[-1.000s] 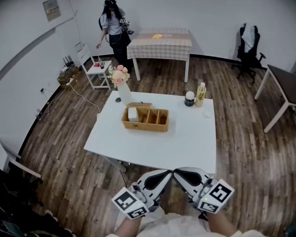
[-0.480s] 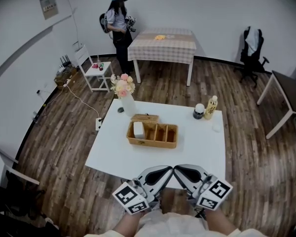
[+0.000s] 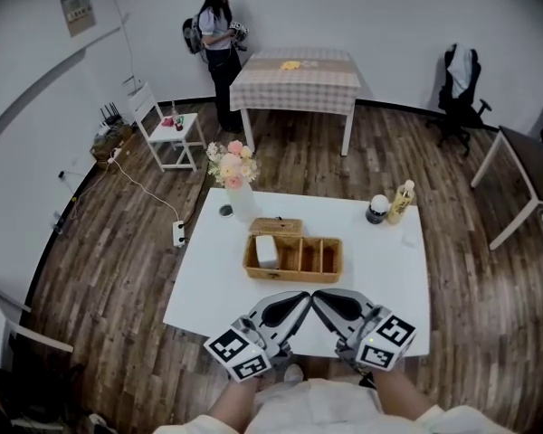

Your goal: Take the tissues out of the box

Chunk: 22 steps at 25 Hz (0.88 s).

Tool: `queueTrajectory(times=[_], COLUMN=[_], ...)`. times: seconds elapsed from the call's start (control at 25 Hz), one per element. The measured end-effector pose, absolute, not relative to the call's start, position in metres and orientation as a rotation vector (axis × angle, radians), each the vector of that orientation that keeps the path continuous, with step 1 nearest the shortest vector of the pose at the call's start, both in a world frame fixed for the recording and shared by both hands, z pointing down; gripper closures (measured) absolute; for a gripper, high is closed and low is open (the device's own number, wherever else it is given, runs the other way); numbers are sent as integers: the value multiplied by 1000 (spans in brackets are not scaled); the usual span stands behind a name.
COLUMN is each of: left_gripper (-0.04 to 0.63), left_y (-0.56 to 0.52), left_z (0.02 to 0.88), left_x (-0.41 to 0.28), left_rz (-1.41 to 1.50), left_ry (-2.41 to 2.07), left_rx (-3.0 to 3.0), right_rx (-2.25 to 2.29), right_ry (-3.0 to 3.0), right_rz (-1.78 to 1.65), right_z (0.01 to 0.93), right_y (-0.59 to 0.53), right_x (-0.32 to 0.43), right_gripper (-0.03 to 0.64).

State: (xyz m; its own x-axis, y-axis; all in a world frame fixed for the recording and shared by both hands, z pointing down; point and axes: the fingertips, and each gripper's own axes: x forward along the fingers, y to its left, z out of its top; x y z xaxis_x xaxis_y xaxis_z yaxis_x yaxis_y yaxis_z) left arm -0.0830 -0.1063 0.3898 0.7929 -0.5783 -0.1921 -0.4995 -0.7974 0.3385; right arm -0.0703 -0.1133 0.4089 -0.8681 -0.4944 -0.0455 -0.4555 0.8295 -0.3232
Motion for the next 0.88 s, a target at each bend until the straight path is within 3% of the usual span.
queueTrajectory(times=[0.88], left_gripper=[595], left_y=[-172], left_z=[416], left_x=[-92], left_rz=[-268], left_ry=[-978], left_rx=[2669], right_rx=[-696], right_ry=[2966], right_rz=[-509], right_z=[439], right_y=[-183], right_x=[-83], right_gripper=[580])
